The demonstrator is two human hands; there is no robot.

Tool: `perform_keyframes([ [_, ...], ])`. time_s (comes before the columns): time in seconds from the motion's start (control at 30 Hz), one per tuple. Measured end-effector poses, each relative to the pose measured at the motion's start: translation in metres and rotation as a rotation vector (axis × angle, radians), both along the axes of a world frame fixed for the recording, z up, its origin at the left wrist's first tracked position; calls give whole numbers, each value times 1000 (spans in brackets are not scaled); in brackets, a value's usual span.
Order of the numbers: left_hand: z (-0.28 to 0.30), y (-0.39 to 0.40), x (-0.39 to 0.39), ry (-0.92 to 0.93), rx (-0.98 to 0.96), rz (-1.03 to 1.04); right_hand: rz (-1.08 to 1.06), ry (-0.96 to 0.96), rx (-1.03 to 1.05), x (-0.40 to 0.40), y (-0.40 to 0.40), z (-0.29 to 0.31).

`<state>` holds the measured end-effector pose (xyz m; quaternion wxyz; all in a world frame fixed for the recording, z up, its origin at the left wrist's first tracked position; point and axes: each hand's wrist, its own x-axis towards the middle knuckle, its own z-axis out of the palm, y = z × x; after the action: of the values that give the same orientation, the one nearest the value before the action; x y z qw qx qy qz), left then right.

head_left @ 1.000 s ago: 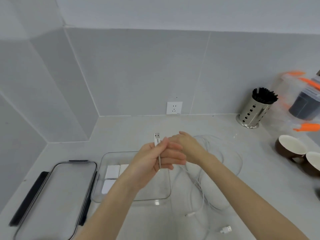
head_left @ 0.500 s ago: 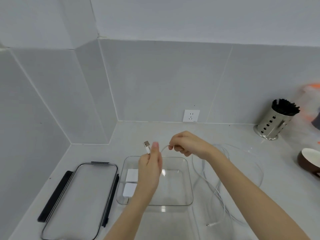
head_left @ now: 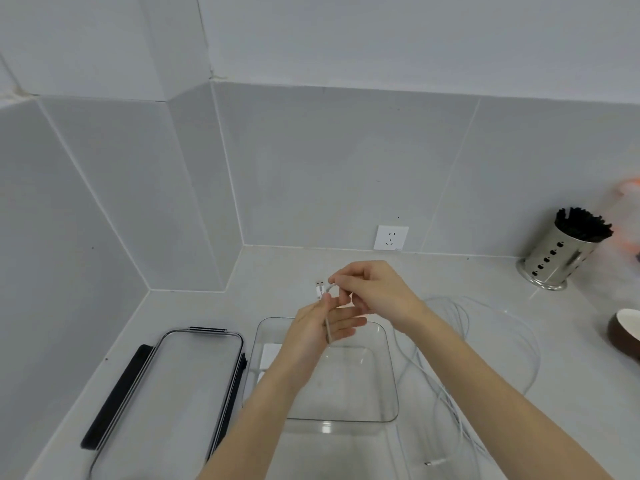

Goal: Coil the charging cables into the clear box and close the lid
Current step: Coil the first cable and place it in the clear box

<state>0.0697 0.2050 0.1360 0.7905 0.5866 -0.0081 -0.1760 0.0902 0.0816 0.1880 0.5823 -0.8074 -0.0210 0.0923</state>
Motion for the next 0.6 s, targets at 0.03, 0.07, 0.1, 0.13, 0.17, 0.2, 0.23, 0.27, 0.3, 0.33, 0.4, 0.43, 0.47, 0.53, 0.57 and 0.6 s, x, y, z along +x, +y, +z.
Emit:
perform_keyframes([
  [0.03, -2, -1, 2, 50, -80, -5, -21, -53, -51, -5, 6, -1],
  [0.07, -2, 0, 4, 97, -169, -10, -30, -129, -127, -11, 13, -5],
  [0.1, -2, 1, 6, 144, -256, -18, -18, -207, -199, -17, 18, -11],
  [0.13, -1, 3, 9, 187, -319, -30, -6, -274, -253, -25, 23, -18],
  [0.17, 0, 6, 12, 226, -358, -40, 4, -315, -313, -33, 28, -24],
  [0.2, 0, 8, 15, 259, -367, -42, 9, -360, -356, -40, 30, -30],
  [0.23, 1, 10, 18, 285, -371, -37, 17, -376, -438, -48, 31, -37],
  [0.27, 2, 11, 21, 304, -377, -22, 16, -403, -530, -53, 31, -48],
  [0.3, 3, 13, 23, 306, -389, -6, 12, -444, -609, -59, 31, -56],
  [0.33, 6, 14, 25, 293, -402, 7, 36, -509, -669, -62, 29, -69],
  [0.4, 12, 18, 27, 254, -423, 3, 159, -408, -695, -65, 19, -84],
  [0.43, 17, 19, 26, 235, -411, -15, 169, -435, -746, -65, 14, -95],
  [0.47, 22, 20, 24, 217, -375, -39, 231, -413, -738, -64, 10, -102],
  [0.53, 30, 20, 16, 170, -258, -92, 235, -433, -725, -53, 1, -102],
  [0.57, 33, 18, 10, 141, -194, -118, 236, -396, -737, -44, -8, -102],
  [0.6, 34, 16, 4, 107, -130, -138, 252, -371, -729, -33, -15, -98],
])
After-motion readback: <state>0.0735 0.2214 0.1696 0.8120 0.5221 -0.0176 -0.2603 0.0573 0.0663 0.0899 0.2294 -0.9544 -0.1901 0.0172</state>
